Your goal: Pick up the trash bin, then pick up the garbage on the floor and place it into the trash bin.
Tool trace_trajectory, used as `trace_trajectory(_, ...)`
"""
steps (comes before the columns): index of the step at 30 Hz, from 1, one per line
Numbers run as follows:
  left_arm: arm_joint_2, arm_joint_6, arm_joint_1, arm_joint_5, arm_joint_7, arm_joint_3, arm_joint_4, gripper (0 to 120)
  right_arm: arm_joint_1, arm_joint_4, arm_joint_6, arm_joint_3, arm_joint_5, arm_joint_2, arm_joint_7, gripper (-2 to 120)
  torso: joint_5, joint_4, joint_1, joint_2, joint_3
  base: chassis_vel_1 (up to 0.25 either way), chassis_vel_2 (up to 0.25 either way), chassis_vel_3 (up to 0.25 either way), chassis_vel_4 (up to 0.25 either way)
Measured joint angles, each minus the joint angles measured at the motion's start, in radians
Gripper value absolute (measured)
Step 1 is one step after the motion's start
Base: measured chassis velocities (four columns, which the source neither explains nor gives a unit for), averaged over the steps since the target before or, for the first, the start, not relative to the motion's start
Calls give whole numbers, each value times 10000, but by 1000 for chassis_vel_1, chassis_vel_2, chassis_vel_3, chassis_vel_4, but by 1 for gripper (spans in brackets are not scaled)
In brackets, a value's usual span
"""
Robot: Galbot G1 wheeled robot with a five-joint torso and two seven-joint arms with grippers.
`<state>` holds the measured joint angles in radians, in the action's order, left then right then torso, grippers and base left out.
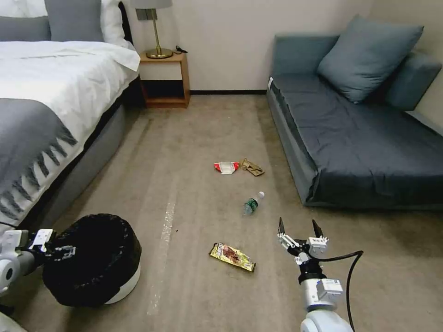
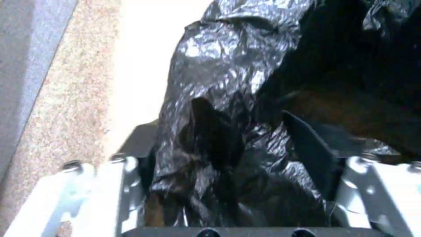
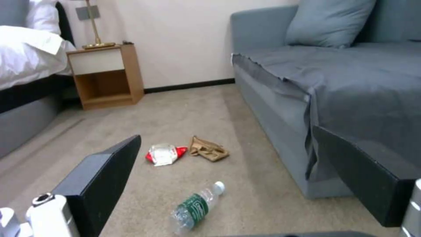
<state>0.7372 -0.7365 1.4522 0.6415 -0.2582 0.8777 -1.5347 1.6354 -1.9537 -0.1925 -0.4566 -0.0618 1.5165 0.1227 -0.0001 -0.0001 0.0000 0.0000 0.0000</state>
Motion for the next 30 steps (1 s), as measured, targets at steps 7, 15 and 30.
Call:
trace_trajectory(7, 66, 8, -34, 13, 58, -52, 18, 39, 4, 12, 0, 14, 23, 18, 7, 100, 1, 1, 0, 0, 0, 0, 0, 0, 0)
trace_trajectory(15, 169, 25, 0, 119, 153, 21, -15, 12, 14, 57, -2, 28, 52, 12, 8, 100, 9, 2, -1, 0, -2, 0, 0, 0, 0)
trace_trajectory(30, 967, 6, 918, 1167, 1953, 1057, -2221, 4, 70, 78, -39, 69, 52, -100, -35, 100, -1, -3, 0, 0, 0, 0, 0, 0, 0)
